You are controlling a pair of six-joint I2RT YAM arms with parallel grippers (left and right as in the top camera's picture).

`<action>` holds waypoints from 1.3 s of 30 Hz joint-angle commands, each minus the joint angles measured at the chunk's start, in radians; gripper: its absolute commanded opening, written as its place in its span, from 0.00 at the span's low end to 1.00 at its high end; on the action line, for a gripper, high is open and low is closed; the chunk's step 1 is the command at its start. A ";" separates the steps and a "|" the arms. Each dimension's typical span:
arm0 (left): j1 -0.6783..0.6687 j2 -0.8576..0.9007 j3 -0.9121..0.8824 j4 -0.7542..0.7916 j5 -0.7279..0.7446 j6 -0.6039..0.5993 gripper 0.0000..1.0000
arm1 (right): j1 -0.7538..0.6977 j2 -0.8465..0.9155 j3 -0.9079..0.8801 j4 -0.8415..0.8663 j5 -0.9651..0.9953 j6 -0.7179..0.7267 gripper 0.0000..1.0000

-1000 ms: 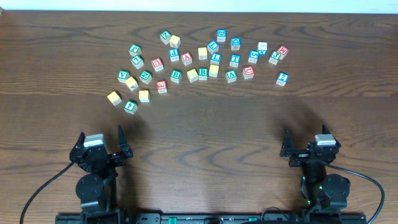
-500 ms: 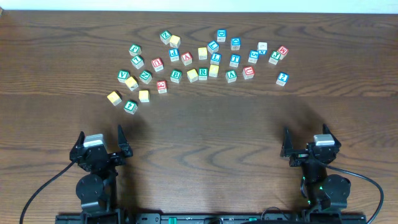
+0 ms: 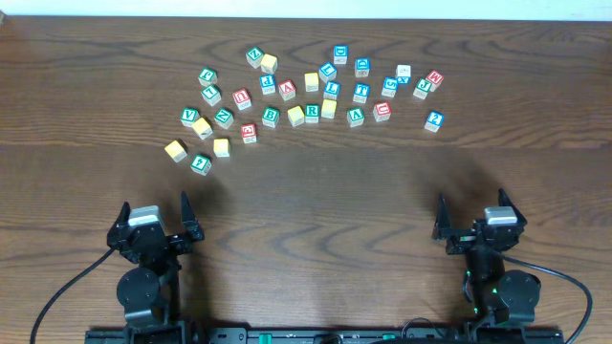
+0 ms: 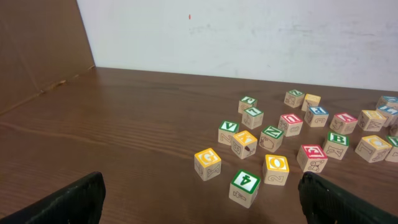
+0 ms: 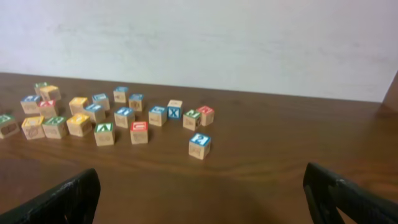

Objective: Spell out ROBOT

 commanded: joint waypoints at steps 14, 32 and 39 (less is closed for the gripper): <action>0.005 0.000 -0.009 0.005 -0.111 0.009 0.98 | 0.008 0.002 -0.001 0.040 -0.003 -0.008 0.99; 0.005 0.000 -0.009 0.005 -0.110 0.001 0.98 | 0.008 0.002 -0.001 0.052 -0.004 -0.008 0.99; 0.005 0.000 -0.009 0.005 -0.106 0.001 0.97 | 0.008 0.002 -0.001 0.050 -0.004 -0.008 0.99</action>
